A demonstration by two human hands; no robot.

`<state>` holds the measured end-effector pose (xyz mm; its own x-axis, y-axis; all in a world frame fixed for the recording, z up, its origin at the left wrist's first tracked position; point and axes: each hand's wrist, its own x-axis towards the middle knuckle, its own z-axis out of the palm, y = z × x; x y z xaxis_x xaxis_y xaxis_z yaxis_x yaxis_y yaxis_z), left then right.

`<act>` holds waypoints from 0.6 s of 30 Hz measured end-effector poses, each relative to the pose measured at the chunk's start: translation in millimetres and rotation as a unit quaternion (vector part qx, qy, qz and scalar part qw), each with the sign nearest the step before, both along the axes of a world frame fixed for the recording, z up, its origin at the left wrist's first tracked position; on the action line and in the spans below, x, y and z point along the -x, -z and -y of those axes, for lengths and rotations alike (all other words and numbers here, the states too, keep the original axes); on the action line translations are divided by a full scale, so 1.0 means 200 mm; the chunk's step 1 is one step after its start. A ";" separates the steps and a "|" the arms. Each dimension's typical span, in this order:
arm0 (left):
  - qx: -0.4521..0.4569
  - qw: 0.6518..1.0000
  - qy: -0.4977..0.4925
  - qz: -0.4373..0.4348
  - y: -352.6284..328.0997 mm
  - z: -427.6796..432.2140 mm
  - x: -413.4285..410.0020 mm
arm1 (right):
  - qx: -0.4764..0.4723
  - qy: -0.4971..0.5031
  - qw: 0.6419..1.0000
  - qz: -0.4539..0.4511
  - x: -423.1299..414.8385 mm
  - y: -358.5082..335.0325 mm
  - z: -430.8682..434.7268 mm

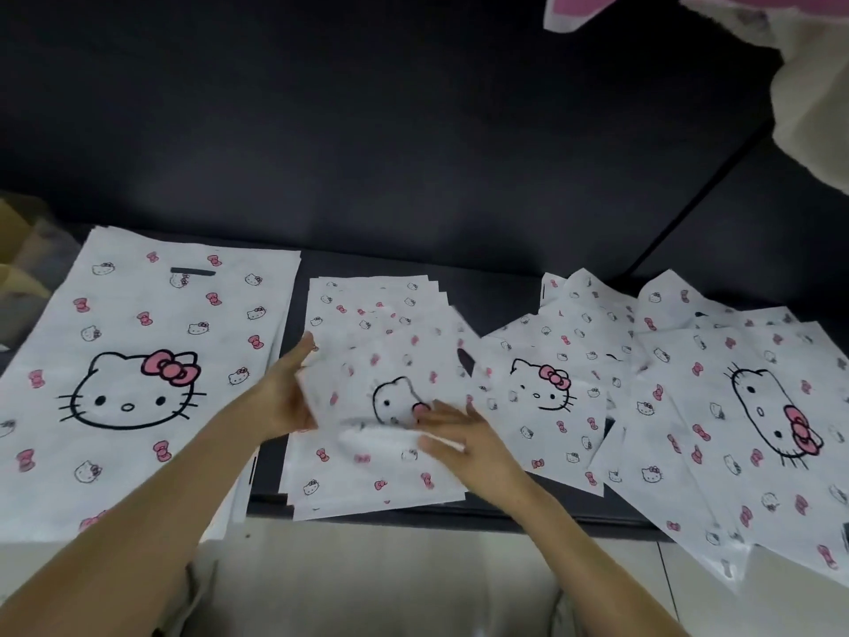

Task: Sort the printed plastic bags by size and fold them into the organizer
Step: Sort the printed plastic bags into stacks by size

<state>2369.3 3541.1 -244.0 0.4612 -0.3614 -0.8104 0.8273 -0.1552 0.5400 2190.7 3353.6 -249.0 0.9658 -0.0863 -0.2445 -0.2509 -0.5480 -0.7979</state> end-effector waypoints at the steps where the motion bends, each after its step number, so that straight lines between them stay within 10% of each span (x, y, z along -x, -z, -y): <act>1: -0.024 0.999 0.027 0.000 0.02 0.00 -0.01 | 0.018 -0.035 0.999 -0.023 0.01 0.02 -0.01; 6: -0.115 0.956 0.227 0.144 0.06 0.02 0.09 | -0.026 -0.010 0.996 -0.080 0.06 0.05 0.03; 12: -0.165 0.935 0.002 0.313 0.12 0.01 0.16 | 0.251 0.258 0.933 0.019 0.18 0.16 0.23; 18: -0.274 0.883 -0.011 0.381 0.17 -0.07 0.12 | 0.375 0.256 0.881 -0.130 0.27 0.30 0.41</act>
